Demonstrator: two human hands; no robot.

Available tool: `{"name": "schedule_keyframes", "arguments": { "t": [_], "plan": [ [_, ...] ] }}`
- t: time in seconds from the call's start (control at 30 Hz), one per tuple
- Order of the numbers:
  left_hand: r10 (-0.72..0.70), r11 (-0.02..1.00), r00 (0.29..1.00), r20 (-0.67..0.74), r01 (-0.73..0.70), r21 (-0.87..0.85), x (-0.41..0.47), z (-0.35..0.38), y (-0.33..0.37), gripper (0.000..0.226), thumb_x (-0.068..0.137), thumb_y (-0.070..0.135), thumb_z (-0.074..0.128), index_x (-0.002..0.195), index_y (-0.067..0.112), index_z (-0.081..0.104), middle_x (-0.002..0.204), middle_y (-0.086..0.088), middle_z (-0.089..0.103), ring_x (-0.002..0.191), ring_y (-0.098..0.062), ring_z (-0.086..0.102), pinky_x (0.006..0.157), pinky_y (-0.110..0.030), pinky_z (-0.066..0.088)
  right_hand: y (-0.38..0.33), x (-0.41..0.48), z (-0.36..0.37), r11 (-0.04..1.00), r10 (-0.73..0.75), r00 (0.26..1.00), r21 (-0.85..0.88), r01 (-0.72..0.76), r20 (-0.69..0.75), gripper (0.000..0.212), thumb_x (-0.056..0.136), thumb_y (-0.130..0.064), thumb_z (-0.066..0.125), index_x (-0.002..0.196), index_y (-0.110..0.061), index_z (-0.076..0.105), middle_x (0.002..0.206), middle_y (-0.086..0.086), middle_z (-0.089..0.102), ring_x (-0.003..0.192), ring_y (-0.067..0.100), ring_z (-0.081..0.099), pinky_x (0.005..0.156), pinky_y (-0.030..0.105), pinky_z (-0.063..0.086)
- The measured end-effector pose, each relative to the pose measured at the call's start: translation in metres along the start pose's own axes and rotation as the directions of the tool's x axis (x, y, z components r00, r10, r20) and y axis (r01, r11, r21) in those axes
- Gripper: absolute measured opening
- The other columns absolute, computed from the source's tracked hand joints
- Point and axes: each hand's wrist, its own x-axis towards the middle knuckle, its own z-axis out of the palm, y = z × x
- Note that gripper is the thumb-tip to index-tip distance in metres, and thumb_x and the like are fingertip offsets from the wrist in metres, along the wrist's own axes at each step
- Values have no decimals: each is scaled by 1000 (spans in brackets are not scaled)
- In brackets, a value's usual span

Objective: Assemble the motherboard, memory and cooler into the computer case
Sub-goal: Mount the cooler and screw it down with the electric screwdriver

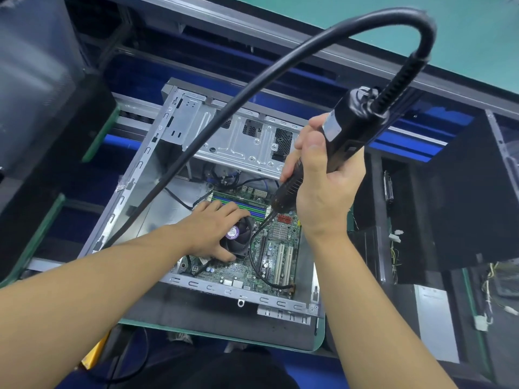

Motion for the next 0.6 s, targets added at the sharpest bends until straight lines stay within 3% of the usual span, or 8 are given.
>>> {"name": "schedule_keyframes", "arguments": {
  "t": [0.6],
  "plan": [
    [-1,1000,1000,6,1,12,0,0,0,99,65,74,63,144,35,16,135,10,35,117,-20,38,102,-38,29,1,1,5,999,-30,1000,-12,30,4,21,92,-32,58,97,-15,49,69,-10,59,45,22,49,48,28,43]
  ]
}}
